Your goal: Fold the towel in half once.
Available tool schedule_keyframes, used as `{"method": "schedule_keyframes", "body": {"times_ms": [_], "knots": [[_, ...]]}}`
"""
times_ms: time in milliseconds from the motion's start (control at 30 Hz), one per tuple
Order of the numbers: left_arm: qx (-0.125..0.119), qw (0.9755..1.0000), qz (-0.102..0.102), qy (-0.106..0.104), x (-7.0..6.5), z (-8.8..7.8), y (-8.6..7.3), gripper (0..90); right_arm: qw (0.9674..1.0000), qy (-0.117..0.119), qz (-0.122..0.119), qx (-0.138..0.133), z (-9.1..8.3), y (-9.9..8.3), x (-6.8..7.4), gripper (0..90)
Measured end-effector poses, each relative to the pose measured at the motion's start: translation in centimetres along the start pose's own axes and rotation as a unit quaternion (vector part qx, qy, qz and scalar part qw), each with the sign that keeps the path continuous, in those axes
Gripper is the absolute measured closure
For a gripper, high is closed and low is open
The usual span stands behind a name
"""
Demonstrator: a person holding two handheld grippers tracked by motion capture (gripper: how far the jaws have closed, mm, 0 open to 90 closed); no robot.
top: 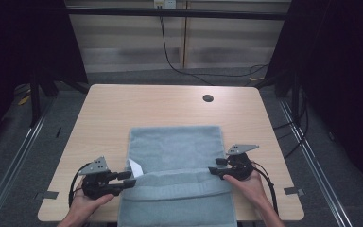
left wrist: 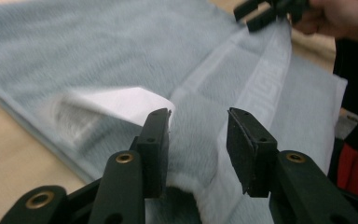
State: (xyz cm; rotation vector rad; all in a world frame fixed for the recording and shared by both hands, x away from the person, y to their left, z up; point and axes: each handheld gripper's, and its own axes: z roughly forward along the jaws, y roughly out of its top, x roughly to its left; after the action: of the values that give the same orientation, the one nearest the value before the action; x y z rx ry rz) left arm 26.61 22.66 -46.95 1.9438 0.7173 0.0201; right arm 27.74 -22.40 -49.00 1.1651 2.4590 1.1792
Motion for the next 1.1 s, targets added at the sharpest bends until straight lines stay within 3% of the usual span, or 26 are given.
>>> {"method": "schedule_keyframes", "body": {"times_ms": [133,267,433,467,533,567,633,733,867,1100], "knots": [[0.017,0.9997,-0.003,0.017,1.3,1.8,0.7,58.6,0.9999,-0.003,-0.01,0.007,0.2,-0.2,0.1,48.7],[0.057,0.9977,0.001,0.036,1.7,3.9,0.4,53.4,0.9993,-0.014,-0.028,0.02,0.6,-0.6,0.4,50.1],[0.08,0.9961,0.015,0.035,1.2,4.5,0.0,50.4,0.9983,-0.022,-0.05,0.02,0.6,-0.6,1.0,63.1],[0.083,0.996,0.021,0.026,1.1,4.5,-0.2,51.8,0.9983,-0.018,-0.051,0.02,0.6,-0.6,1.1,67.3],[0.095,0.9942,0.039,0.032,0.7,4.6,-0.4,58.9,0.9981,-0.021,-0.054,0.02,0.5,-0.6,1.3,71.6],[0.097,0.9943,0.038,0.024,0.6,4.5,-0.4,64.4,0.9983,-0.019,-0.052,0.019,0.5,-0.6,1.4,75.4],[0.095,0.9945,0.042,0.015,0.4,4.3,-0.4,75.9,0.9988,-0.009,-0.047,0.015,0.3,-0.5,1.3,81.9],[0.08,0.9963,0.032,-0.008,0.4,3.8,-0.3,86.3,0.9993,0.008,-0.035,-0.003,-0.6,-0.3,1.2,86.6],[0.061,0.9975,0.026,-0.023,-0.3,3.0,-0.2,88.3,0.999,0.024,-0.026,-0.027,-1.9,-0.2,1.6,87.3],[0.037,0.9967,0.046,-0.055,-3.2,1.0,-0.7,88.2,0.9961,0.043,-0.032,-0.071,-5.7,-1.0,4.2,86.8]]}}
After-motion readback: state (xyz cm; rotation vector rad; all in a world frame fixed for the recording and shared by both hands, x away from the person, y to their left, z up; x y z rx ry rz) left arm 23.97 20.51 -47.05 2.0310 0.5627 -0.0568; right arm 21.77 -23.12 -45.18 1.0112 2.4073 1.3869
